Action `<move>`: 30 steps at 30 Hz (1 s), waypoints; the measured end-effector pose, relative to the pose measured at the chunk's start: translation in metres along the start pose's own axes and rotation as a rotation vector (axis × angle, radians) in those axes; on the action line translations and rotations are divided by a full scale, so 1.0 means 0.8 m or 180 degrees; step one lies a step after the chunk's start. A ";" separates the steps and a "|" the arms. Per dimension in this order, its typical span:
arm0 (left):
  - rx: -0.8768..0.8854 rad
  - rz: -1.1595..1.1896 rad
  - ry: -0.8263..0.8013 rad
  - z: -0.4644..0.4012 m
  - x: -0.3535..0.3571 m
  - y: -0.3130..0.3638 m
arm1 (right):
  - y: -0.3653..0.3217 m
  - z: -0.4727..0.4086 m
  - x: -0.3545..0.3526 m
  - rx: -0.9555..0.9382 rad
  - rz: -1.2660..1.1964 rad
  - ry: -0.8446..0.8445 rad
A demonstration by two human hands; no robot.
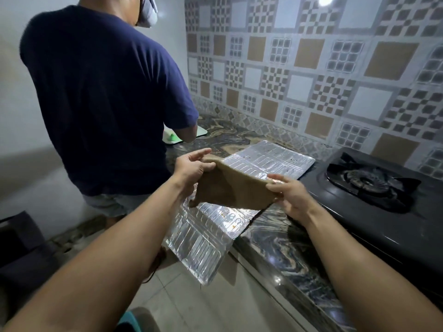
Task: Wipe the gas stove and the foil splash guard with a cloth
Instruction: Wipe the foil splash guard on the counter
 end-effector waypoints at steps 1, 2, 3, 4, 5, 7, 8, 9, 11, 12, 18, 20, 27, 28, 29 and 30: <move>0.0070 -0.0098 0.0040 -0.009 -0.008 -0.001 | -0.011 -0.009 0.003 -0.0148 0.0168 0.0119; 0.0145 -0.0247 0.0063 -0.018 -0.016 -0.003 | -0.022 -0.017 0.008 -0.0293 0.0463 0.0223; 0.0235 -0.0420 0.0050 -0.025 -0.024 -0.005 | -0.033 -0.025 0.013 -0.0432 0.0768 0.0290; 0.0317 -0.0619 0.0012 -0.031 -0.030 -0.007 | -0.042 -0.033 0.018 -0.0527 0.0965 0.0295; 0.0375 -0.0817 -0.0031 -0.037 -0.037 -0.008 | -0.052 -0.041 0.023 -0.0522 0.1052 0.0251; 0.0452 -0.1279 -0.0077 -0.048 -0.047 -0.011 | -0.068 -0.052 0.031 -0.0370 0.1117 -0.0027; 0.0522 -0.1551 -0.0081 -0.053 -0.053 -0.012 | -0.075 -0.056 0.037 -0.0332 0.1321 -0.0183; 0.0601 -0.1812 -0.0062 -0.059 -0.060 -0.012 | -0.080 -0.061 0.041 -0.0368 0.1768 -0.0250; 0.0640 -0.2177 0.0029 -0.066 -0.072 -0.012 | -0.088 -0.069 0.050 -0.0596 0.2898 -0.0178; 0.0599 -0.2281 0.0038 -0.070 -0.077 -0.013 | -0.090 -0.070 0.056 -0.0723 0.3329 -0.0103; -0.0042 -0.1632 -0.0172 -0.096 -0.085 -0.033 | -0.079 -0.091 0.083 -0.0839 0.3141 -0.0002; -0.0229 -0.1383 -0.0041 -0.100 -0.081 -0.038 | -0.069 -0.097 0.092 -0.0693 0.3026 0.0192; -0.1145 -0.0253 0.0106 -0.085 -0.042 -0.073 | -0.016 -0.103 0.137 0.0434 0.0851 0.0081; -0.1225 -0.0166 0.0083 -0.084 -0.038 -0.079 | -0.013 -0.100 0.143 0.0565 0.0649 -0.0109; -0.1280 -0.0088 0.0045 -0.085 -0.034 -0.084 | -0.009 -0.098 0.148 0.0672 0.0563 -0.0297; -0.1312 0.0002 -0.0002 -0.087 -0.031 -0.089 | -0.007 -0.098 0.150 0.0754 0.0555 -0.0483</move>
Point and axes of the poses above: each hand's wrist, its own z-axis away from the middle knuckle, its own x-axis out of the palm, y = z × x, the point moved 3 cm from there along -z, towards the middle knuckle, and after that the axes turned 11 degrees about z, right-handed, at the moved point
